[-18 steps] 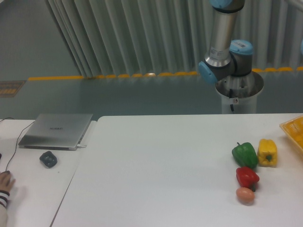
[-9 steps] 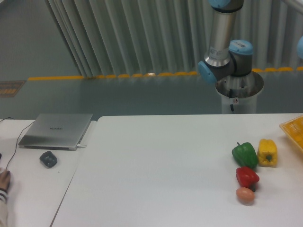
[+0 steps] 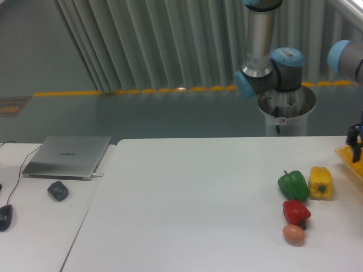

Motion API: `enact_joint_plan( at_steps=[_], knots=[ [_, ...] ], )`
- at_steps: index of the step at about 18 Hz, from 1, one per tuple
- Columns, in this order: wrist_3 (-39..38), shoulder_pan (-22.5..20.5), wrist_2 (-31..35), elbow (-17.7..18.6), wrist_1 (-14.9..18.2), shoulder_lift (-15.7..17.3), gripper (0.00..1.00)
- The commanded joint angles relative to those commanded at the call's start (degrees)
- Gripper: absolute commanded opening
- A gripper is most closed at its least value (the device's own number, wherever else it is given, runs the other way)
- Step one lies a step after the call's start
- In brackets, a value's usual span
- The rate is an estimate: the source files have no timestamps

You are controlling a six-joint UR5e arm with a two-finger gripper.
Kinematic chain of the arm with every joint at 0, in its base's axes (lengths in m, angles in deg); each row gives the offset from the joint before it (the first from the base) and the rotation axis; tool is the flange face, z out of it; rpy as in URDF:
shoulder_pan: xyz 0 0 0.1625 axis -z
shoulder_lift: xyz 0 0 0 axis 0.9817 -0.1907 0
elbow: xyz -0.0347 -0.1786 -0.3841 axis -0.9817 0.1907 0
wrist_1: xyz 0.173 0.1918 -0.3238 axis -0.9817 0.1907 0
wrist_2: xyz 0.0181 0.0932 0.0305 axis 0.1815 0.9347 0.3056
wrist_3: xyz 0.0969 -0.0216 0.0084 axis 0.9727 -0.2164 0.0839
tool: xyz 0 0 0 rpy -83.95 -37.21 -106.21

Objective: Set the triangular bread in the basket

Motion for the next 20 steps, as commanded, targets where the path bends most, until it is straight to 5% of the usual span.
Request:
enact_joint_plan(
  at_steps=[6, 12, 20],
  knots=[
    [1.5, 1.3, 1.2, -0.4, -0.2, -1.5, 1.00],
    [13.9, 0.7, 5.8, -1.5, 0.3, -1.6, 1.00],
    [14.0, 0.7, 5.8, -1.6, 0.6, -1.9, 1.00]
  ],
)
